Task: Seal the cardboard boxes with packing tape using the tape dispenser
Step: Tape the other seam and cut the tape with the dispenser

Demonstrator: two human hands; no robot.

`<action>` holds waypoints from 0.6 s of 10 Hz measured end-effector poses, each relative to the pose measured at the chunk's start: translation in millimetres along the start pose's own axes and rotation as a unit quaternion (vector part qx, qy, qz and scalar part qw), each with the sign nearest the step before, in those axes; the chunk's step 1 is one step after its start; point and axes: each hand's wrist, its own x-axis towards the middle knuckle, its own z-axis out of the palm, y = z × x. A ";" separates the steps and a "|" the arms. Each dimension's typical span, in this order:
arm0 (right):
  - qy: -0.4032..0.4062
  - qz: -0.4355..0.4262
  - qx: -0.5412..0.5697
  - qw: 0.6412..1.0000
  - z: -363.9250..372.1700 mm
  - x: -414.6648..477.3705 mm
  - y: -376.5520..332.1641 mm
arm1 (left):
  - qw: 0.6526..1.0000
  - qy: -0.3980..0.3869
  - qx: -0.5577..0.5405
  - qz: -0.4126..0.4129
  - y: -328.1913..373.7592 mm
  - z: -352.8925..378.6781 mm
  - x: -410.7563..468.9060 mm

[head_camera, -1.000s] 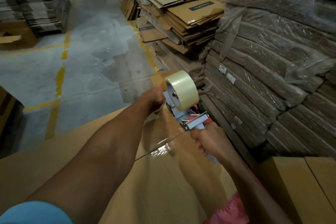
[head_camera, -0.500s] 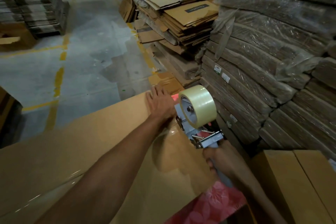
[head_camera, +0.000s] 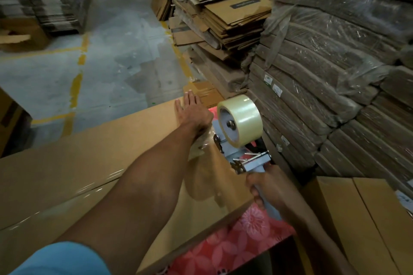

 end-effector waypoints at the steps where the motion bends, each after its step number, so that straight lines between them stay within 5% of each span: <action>1: -0.006 0.023 0.004 1.000 -8.4 -23.2 29.8 | 1.000 -0.011 -0.008 -0.019 0.4 -4.1 3.2; 6: 0.009 -0.069 -0.050 0.996 -13.4 -24.3 52.9 | 0.997 0.000 -0.006 0.077 26.3 16.5 -79.9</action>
